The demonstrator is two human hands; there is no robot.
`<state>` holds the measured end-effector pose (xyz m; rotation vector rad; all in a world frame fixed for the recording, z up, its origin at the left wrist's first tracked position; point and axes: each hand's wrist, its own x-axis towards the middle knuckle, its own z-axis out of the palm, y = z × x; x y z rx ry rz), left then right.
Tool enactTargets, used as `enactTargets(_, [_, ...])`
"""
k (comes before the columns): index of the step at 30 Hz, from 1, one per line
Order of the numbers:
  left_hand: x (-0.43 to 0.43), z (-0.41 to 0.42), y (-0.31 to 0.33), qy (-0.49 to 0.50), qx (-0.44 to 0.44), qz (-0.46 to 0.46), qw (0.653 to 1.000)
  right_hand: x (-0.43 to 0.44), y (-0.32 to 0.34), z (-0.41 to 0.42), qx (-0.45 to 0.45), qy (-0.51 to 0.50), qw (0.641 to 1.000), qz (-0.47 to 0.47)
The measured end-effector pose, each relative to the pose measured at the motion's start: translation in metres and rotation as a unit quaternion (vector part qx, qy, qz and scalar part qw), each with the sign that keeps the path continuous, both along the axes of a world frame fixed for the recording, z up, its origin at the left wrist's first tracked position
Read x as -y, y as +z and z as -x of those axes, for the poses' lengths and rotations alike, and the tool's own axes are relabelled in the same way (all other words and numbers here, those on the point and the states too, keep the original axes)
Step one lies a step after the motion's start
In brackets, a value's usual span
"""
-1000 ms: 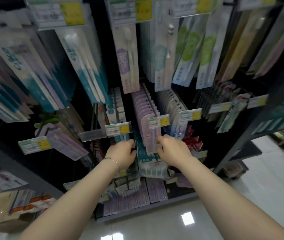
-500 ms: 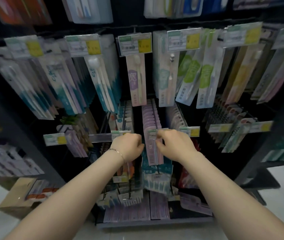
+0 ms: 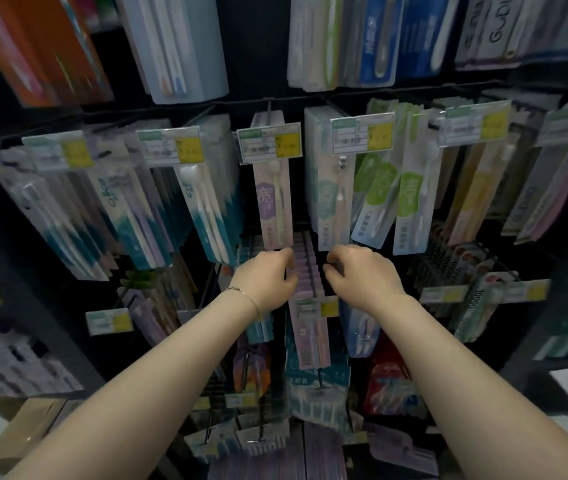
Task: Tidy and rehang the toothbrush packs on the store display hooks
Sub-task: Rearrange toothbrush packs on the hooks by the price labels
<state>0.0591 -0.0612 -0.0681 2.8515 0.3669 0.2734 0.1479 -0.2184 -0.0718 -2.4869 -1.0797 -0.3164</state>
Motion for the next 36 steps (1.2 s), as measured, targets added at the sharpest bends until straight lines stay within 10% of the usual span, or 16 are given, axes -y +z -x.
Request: enactTargets(36, [0.001, -0.099, 0.063, 0.047, 0.118, 0.16, 0.979, -0.019, 0.068, -0.096, -0.047, -0.006, 0.988, -0.15])
